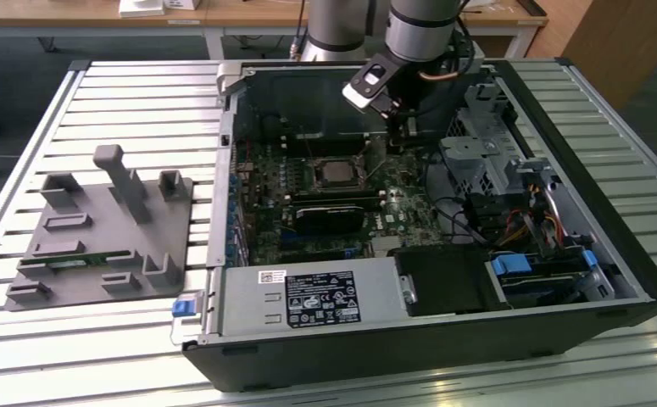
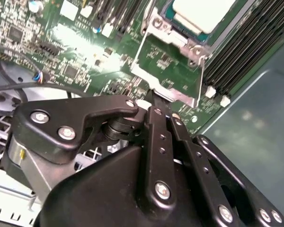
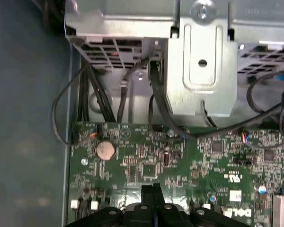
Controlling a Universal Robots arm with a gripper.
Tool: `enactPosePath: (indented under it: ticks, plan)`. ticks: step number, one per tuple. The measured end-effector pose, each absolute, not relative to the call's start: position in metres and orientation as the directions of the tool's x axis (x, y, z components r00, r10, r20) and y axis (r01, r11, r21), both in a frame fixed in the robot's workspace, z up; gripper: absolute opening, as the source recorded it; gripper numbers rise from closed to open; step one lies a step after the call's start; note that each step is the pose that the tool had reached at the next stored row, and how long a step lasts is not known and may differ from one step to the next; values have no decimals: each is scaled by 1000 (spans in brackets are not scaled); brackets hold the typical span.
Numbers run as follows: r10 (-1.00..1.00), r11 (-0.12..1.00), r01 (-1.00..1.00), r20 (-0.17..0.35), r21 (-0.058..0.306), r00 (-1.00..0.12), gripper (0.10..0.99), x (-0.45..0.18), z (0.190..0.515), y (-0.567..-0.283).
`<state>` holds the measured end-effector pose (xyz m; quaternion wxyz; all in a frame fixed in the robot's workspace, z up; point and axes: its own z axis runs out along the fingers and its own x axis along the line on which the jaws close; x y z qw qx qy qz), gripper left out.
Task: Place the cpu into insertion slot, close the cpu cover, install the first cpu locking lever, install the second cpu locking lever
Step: 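Close the cpu cover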
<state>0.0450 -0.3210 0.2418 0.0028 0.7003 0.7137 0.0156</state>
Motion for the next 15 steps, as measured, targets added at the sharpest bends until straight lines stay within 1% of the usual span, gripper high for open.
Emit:
enactPosePath:
  ticks: [15]
  plan:
    - [1000,19,999,18,26,-19,106,13,241,-321]
